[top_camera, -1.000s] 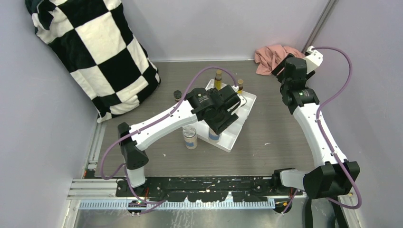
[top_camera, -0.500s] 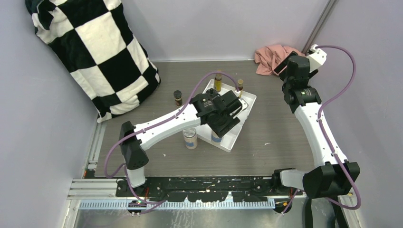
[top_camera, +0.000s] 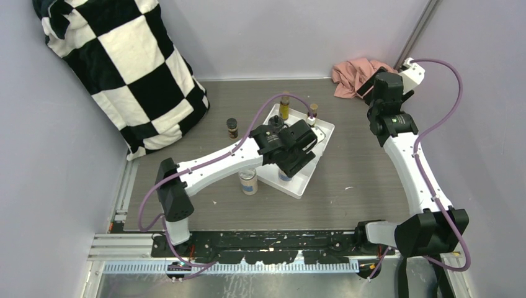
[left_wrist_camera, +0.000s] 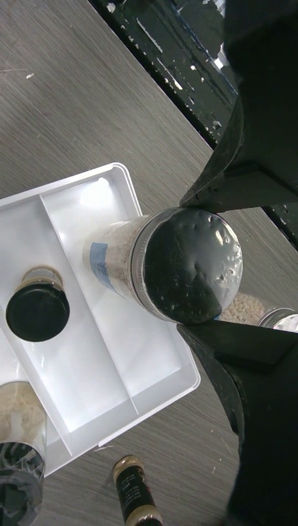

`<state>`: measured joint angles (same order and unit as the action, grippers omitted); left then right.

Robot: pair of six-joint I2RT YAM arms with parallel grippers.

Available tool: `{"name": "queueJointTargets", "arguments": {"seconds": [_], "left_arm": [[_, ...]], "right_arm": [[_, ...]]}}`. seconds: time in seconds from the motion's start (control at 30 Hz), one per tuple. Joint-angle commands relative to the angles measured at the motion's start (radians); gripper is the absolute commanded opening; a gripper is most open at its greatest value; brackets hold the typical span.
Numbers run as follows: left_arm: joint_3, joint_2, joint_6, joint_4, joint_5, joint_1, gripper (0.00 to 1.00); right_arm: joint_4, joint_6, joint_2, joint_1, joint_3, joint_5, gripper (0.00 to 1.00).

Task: Organize the condiment bottles
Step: Place the bottle in the storage box.

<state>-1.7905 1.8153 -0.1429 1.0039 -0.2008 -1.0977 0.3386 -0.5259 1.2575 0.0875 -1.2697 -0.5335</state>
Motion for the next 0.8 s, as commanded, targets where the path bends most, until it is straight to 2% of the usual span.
{"name": "queueJointTargets", "arguments": {"seconds": [0.0,0.77], "left_arm": [[-0.003,-0.031,0.031,-0.078,-0.051,-0.005,0.0],[0.052,0.012,0.044,-0.105,-0.052,-0.002,0.0]], "right_arm": [[-0.054,0.004,0.006,-0.006,-0.036,-0.01,0.74],[-0.084,0.007,0.025,-0.006,-0.016,-0.004,0.74]]}}
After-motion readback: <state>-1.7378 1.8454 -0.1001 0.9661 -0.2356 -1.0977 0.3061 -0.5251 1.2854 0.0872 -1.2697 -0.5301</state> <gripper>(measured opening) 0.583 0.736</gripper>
